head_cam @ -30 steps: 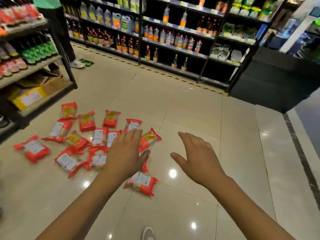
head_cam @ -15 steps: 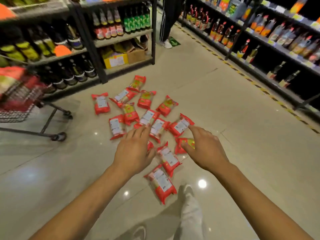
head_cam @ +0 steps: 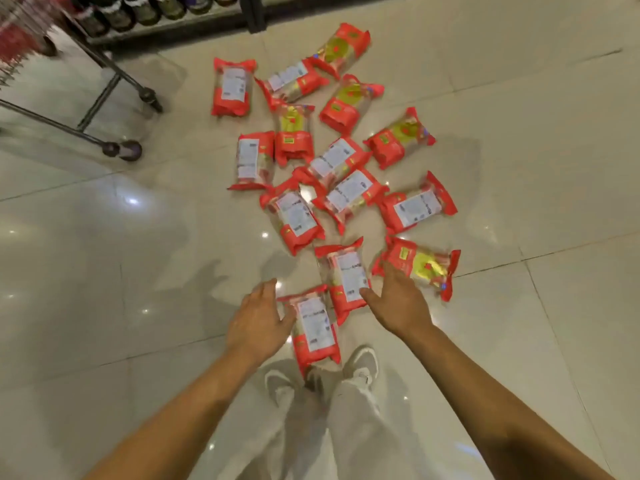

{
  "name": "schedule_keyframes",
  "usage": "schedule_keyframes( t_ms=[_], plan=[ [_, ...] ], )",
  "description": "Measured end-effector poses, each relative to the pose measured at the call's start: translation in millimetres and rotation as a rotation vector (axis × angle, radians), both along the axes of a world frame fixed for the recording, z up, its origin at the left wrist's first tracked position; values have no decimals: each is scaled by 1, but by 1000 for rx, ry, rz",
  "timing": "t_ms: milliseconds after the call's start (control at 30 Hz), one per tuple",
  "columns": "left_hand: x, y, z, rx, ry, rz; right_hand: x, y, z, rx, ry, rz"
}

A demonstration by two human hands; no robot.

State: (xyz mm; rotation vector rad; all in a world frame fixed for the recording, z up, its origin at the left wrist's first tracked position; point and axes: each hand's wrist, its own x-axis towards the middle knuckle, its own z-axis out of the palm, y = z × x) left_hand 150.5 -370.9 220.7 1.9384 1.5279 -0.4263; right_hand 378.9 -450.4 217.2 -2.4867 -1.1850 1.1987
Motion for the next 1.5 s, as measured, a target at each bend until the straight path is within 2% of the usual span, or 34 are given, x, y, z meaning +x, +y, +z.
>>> schedule_keyframes(
  t_ms=[233,433,600,833,1000,1200,1367,1500],
  plan=[
    [-16,-31,-227,-212,-1,317,7,-4,-229,-176,140,-97],
    [-28,-52,-386,-358,-19,567,24,10,-383,-194,200,-182],
    [-35,-48,-479,-452,-96,777,41,24,-472,-132,208,-278],
    [-49,-47,-543,-498,-203,920,44,26,-529,-119,335,-389],
    [-50,-47,-532,-506,-268,895,36,22,-527,-142,495,-456],
    [-51,-31,-459,-281,-306,1006,22,12,-475,-92,475,-505],
    [-55,7,-322,-131,-418,995,1,20,-321,108,420,-497],
    [-61,45,-152,25,-485,906,-1,40,-148,288,362,-464]
  ],
)
